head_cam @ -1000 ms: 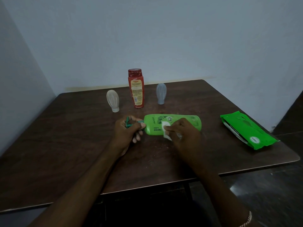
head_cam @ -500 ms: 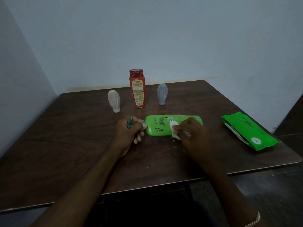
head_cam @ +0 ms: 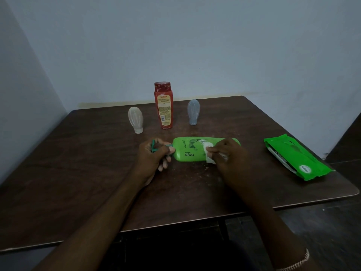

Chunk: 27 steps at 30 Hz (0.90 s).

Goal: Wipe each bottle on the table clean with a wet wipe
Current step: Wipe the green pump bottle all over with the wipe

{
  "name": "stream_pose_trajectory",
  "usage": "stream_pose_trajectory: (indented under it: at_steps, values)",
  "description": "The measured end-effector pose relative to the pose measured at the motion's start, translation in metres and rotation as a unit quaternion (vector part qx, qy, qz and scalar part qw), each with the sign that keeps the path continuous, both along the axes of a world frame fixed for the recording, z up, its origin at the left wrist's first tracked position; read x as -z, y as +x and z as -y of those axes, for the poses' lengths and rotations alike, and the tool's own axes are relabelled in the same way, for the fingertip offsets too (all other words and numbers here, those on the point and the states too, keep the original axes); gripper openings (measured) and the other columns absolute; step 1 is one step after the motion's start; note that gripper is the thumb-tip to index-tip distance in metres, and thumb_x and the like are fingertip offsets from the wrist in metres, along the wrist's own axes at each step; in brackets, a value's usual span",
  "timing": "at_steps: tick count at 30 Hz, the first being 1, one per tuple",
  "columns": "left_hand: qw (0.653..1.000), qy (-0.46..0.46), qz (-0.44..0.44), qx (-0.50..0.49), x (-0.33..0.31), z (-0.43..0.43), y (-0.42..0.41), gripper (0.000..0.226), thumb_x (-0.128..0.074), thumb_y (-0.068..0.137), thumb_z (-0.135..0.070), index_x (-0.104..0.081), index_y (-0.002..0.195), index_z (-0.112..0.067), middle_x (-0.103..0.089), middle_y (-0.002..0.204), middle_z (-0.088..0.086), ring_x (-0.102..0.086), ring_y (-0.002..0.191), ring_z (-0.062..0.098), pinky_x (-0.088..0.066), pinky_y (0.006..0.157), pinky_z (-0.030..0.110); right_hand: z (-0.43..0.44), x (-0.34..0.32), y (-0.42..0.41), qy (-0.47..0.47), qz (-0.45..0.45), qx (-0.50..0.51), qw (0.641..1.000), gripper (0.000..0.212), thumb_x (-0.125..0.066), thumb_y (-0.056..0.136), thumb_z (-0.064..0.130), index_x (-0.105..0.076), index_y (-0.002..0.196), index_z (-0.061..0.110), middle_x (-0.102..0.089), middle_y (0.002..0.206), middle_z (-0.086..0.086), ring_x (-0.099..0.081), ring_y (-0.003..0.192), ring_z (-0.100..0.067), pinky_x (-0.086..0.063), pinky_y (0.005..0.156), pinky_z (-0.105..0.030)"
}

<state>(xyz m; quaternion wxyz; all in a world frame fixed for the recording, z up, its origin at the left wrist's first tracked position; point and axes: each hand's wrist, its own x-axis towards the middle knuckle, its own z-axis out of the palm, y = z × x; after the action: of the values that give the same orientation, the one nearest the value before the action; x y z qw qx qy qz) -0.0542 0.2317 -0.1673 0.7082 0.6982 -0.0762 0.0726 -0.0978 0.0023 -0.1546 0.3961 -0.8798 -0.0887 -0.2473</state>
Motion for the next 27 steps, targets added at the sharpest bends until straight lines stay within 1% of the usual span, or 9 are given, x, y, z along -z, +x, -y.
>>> stream_pose_trajectory:
  at_steps: [2,5,9,10,13,16,18,22,27]
  values:
    - [1.0,-0.001,0.002,0.002,0.0,0.0,0.0,0.013,-0.066,0.089,0.002,-0.062,0.081,-0.007,-0.06,0.059,0.012,-0.046,0.036,0.014,-0.032,0.032,0.019,-0.007,-0.006,0.003,-0.012,-0.007,0.003,1.0,0.011,-0.07,0.088,0.02,-0.076,0.097,0.018,-0.064,0.094,0.007,-0.059,0.088,-0.011,-0.035,0.071,-0.004]
    - [1.0,0.002,0.002,0.0,0.001,-0.001,0.0,0.014,-0.066,0.089,0.001,-0.063,0.08,-0.008,-0.061,0.059,0.013,-0.046,0.036,0.014,-0.032,0.032,0.019,-0.023,-0.004,0.002,-0.01,0.027,-0.024,0.999,0.011,-0.071,0.087,0.017,-0.077,0.096,0.015,-0.065,0.091,0.003,-0.061,0.087,-0.013,-0.045,0.077,-0.017]
    - [1.0,0.004,0.003,0.003,0.002,-0.001,0.001,0.013,-0.066,0.089,0.002,-0.063,0.08,-0.007,-0.06,0.059,0.013,-0.046,0.036,0.014,-0.032,0.033,0.019,-0.009,0.006,-0.005,-0.02,0.03,-0.012,0.999,0.01,-0.071,0.086,0.015,-0.077,0.094,0.015,-0.064,0.09,0.003,-0.06,0.084,-0.013,-0.046,0.074,-0.021]
    - [1.0,0.005,0.004,0.004,0.002,-0.001,0.001,0.013,-0.066,0.089,0.002,-0.062,0.08,-0.007,-0.06,0.059,0.013,-0.046,0.036,0.015,-0.032,0.033,0.019,-0.002,0.005,-0.005,-0.008,0.026,-0.005,1.0,0.011,-0.071,0.086,0.015,-0.077,0.095,0.014,-0.064,0.091,0.002,-0.061,0.085,-0.013,-0.047,0.075,-0.021]
    - [1.0,0.007,0.007,0.004,0.002,0.0,0.0,0.013,-0.066,0.089,0.002,-0.062,0.08,-0.007,-0.06,0.06,0.014,-0.046,0.036,0.015,-0.031,0.032,0.019,0.009,0.0,0.002,0.024,0.01,0.022,0.999,0.013,-0.072,0.086,0.016,-0.077,0.097,0.015,-0.064,0.094,0.004,-0.061,0.089,-0.012,-0.04,0.075,-0.006]
    - [1.0,0.002,0.008,0.006,0.002,-0.001,0.0,0.015,-0.066,0.09,0.002,-0.062,0.079,-0.008,-0.06,0.059,0.013,-0.046,0.035,0.014,-0.031,0.032,0.018,-0.003,-0.008,0.003,0.004,0.019,0.011,1.0,0.012,-0.071,0.088,0.018,-0.077,0.098,0.016,-0.058,0.087,0.013,-0.055,0.082,0.003,-0.034,0.071,0.0]
    - [1.0,0.005,0.007,0.006,0.002,-0.001,0.0,0.014,-0.065,0.09,0.002,-0.062,0.08,-0.007,-0.06,0.059,0.012,-0.046,0.036,0.014,-0.031,0.032,0.018,-0.011,-0.005,-0.001,-0.016,0.023,-0.005,1.0,0.012,-0.069,0.089,0.017,-0.076,0.098,0.014,-0.059,0.089,0.01,-0.053,0.079,0.003,-0.034,0.071,0.001]
    - [1.0,0.008,0.007,0.008,0.003,-0.001,0.0,0.014,-0.065,0.09,0.002,-0.062,0.079,-0.007,-0.06,0.059,0.012,-0.045,0.035,0.014,-0.03,0.032,0.018,0.003,0.012,-0.007,0.016,0.037,-0.013,0.999,0.01,-0.071,0.087,0.012,-0.076,0.095,0.013,-0.063,0.089,0.005,-0.061,0.081,-0.007,-0.046,0.071,-0.014]
    - [1.0,0.005,0.009,0.009,0.003,-0.001,-0.001,0.011,-0.065,0.09,0.001,-0.062,0.081,-0.004,-0.06,0.058,0.012,-0.044,0.035,0.014,-0.03,0.032,0.018,0.022,0.005,0.004,0.035,0.022,0.056,0.998,0.015,-0.073,0.085,0.017,-0.077,0.1,0.015,-0.067,0.098,-0.001,-0.064,0.088,-0.015,-0.051,0.081,-0.028]
